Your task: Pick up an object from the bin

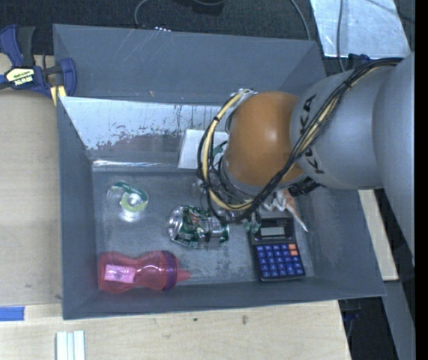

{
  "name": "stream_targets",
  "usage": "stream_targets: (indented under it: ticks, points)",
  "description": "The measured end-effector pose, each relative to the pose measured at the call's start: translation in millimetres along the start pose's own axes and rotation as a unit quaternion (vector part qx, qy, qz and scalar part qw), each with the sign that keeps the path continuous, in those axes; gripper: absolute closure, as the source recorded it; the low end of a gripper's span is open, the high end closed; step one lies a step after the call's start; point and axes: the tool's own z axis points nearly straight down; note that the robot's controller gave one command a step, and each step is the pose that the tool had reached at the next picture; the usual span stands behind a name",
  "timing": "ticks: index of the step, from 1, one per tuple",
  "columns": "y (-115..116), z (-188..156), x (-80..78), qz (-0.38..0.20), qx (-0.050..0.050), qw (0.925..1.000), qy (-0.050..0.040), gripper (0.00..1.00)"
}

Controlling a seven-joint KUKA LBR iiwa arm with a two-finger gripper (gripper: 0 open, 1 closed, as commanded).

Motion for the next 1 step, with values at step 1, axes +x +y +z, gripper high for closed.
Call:
stream_targets:
  ticks: [1]
  points:
    - [-8.5, 26.5, -14.8, -0.089, 0.001, 0.9960, 0.0013, 1.00]
